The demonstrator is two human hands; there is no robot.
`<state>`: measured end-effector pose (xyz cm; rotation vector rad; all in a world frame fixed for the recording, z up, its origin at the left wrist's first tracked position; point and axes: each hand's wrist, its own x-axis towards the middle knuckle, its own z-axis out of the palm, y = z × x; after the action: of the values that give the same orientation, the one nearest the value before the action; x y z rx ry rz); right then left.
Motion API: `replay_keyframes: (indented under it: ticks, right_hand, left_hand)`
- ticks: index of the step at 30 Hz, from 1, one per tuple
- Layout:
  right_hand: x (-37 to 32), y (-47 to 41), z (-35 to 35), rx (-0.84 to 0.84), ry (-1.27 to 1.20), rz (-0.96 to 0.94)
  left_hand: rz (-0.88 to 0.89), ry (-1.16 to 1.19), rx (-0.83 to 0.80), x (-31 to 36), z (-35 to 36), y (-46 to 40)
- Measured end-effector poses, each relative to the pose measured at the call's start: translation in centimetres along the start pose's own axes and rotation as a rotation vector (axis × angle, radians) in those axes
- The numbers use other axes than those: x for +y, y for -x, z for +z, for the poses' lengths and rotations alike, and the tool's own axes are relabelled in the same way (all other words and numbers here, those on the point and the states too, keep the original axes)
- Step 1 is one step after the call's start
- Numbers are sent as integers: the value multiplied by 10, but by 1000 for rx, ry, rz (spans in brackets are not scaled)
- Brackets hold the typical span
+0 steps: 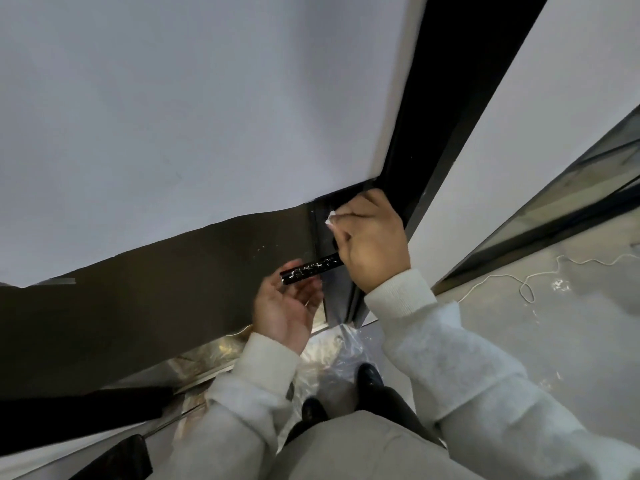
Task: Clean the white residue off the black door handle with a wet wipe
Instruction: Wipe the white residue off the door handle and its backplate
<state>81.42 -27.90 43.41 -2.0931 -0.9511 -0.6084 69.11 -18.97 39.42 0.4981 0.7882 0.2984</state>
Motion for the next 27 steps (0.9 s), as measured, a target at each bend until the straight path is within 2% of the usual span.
replay_keyframes:
  ticks: [2,4,7,10,13,16,19,22,25,27]
  right_hand:
    - [-3,6,-2,82,-16,145]
    - [-8,7,-4,165,-24,284]
    - [-15,0,-6,138,44,375]
    - [-20,-5,-6,80,110,403]
    - [-21,-4,-3,33,165,312]
    - [-28,-3,3,-97,162,173]
    - [-32,-10,6,-167,184,201]
    - [-29,-9,2,-65,201,271]
    - [-24,-4,-8,77,117,338]
    - [-19,-3,-11,110,82,424]
  left_hand:
    - [183,-161,-60,9,6,8]
    - [419,-490,-103,17,8,14]
    - [624,-873,-149,31,4,17]
    - [662,-1091,-153,45,4,17]
    - [720,-1281,-158,55,9,18]
    - [751,-1330,-198,58,11,19]
    - [789,-1327,-200,55,13,22]
    - [818,-1383,-207,57,14,24]
    - [789,-1518,-235,62,17,25]
    - [771,-1570,-247,66,19,25]
